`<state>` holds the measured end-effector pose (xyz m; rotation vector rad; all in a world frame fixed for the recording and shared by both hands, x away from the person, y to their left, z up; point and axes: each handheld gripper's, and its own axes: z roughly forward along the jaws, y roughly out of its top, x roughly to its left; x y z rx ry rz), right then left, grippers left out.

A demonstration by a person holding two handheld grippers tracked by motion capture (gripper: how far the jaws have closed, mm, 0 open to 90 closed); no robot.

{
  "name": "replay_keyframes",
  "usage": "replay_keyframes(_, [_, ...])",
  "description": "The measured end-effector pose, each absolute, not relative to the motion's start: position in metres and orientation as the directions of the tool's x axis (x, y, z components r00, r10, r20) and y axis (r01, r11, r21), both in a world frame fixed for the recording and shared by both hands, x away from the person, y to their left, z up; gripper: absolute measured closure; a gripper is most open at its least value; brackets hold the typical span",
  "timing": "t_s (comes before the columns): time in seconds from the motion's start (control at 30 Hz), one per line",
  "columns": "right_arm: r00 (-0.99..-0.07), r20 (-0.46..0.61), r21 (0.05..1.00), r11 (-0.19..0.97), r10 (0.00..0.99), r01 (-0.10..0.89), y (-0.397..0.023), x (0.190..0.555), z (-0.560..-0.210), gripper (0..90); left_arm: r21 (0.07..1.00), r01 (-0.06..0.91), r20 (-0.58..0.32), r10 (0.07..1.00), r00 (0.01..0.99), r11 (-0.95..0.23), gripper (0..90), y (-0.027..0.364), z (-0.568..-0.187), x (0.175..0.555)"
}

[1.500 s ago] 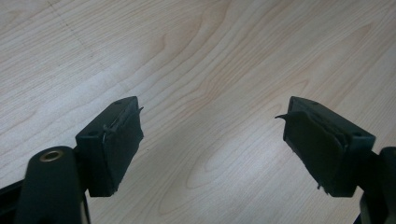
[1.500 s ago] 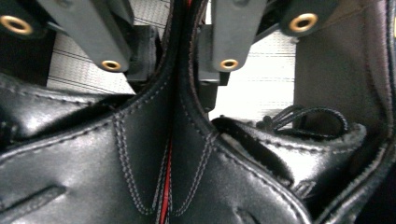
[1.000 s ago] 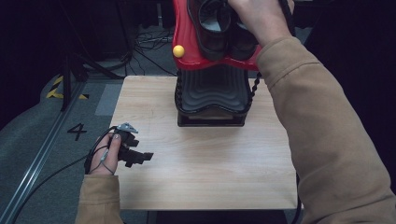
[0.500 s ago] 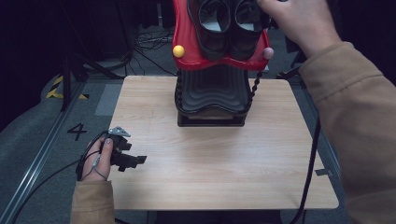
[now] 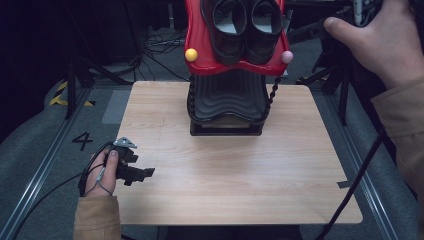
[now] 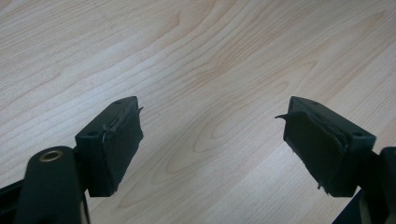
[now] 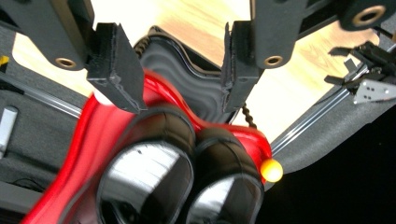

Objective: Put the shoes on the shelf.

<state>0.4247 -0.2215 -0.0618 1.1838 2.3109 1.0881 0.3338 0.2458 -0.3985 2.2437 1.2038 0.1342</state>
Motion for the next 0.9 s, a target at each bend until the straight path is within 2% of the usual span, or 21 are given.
replay_keyframes(0.3, [-0.622,0.054,0.748,0.381,0.781,0.544,-0.25,0.408,-0.078,46.1,0.531,0.732,-0.18,0.788,0.589,-0.427,20.2,0.239,-0.398,0.34])
replay_keyframes(0.33, [-0.635,0.051,0.732,0.404,0.771,0.549,-0.26,0.403,-0.095,46.1,0.534,0.73,-0.184,0.784,0.593,-0.427,20.2,0.238,-0.398,0.341])
replay_keyframes(0.9, [-0.67,0.08,0.684,0.448,0.738,0.576,-0.291,0.386,-0.201,43.0,0.536,0.73,-0.179,0.788,0.589,-0.424,20.1,0.238,-0.398,0.341])
